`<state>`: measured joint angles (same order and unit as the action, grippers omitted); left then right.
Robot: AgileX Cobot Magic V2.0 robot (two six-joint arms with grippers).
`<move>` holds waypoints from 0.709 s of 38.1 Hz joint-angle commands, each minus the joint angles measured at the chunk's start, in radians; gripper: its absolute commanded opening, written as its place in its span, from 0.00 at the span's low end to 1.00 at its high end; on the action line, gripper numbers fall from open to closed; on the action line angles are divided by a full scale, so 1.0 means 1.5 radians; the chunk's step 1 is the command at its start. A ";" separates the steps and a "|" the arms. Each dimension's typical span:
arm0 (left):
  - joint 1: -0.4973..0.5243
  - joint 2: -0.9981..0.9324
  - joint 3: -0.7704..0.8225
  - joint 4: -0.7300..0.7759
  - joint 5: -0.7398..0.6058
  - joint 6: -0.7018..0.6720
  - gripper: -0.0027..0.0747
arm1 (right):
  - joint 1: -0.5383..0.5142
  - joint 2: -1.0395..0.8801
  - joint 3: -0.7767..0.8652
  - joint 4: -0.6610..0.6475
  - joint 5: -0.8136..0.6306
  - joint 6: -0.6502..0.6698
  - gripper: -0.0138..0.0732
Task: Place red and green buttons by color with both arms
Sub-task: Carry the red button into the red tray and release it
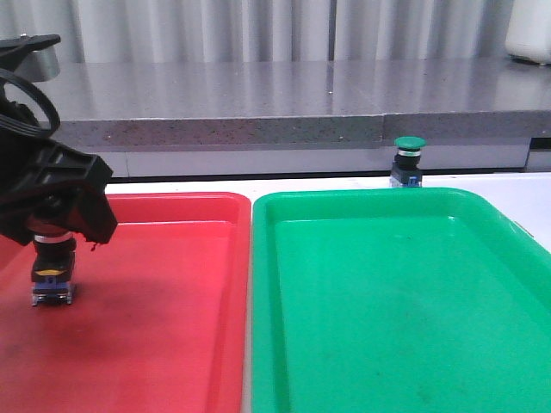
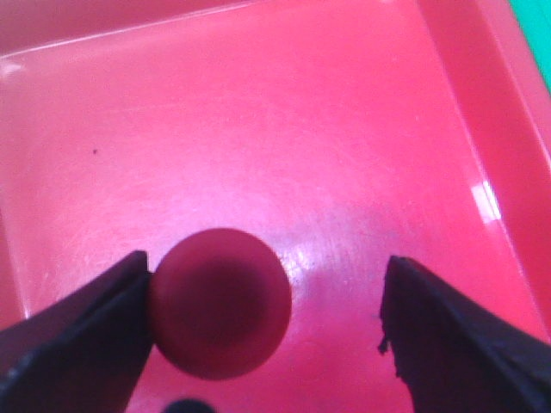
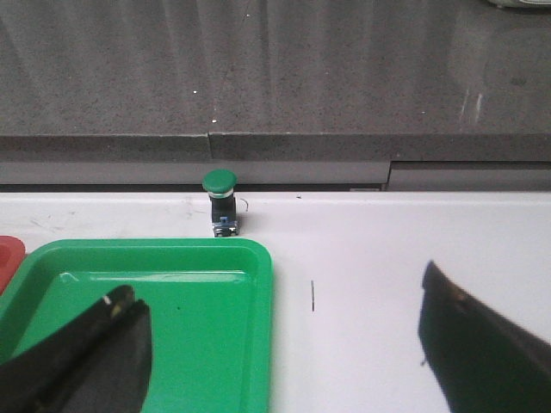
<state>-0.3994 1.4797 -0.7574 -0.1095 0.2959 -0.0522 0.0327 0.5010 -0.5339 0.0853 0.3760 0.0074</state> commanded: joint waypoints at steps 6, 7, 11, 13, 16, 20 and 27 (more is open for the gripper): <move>-0.004 -0.057 -0.085 -0.008 0.020 -0.007 0.74 | -0.004 0.006 -0.026 0.003 -0.050 -0.001 0.90; -0.005 -0.063 -0.094 -0.006 0.033 -0.007 0.74 | -0.004 0.006 -0.026 0.003 -0.050 -0.001 0.90; -0.005 -0.082 -0.137 0.027 0.068 -0.007 0.74 | -0.004 0.006 -0.026 0.003 -0.049 -0.001 0.90; -0.002 -0.095 -0.157 0.040 0.072 -0.007 0.74 | -0.004 0.006 -0.026 0.003 -0.049 -0.001 0.90; 0.010 -0.113 -0.182 0.045 0.075 -0.007 0.74 | -0.004 0.006 -0.026 0.003 -0.049 -0.001 0.90; 0.041 -0.140 -0.202 0.046 0.094 -0.007 0.65 | -0.004 0.006 -0.026 0.003 -0.049 -0.001 0.90; 0.138 -0.201 -0.204 0.073 0.188 -0.007 0.16 | -0.004 0.006 -0.026 0.003 -0.049 -0.001 0.90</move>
<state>-0.2350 1.2336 -1.0286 -0.0066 0.5833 -0.0522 0.0327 0.5010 -0.5339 0.0853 0.3760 0.0074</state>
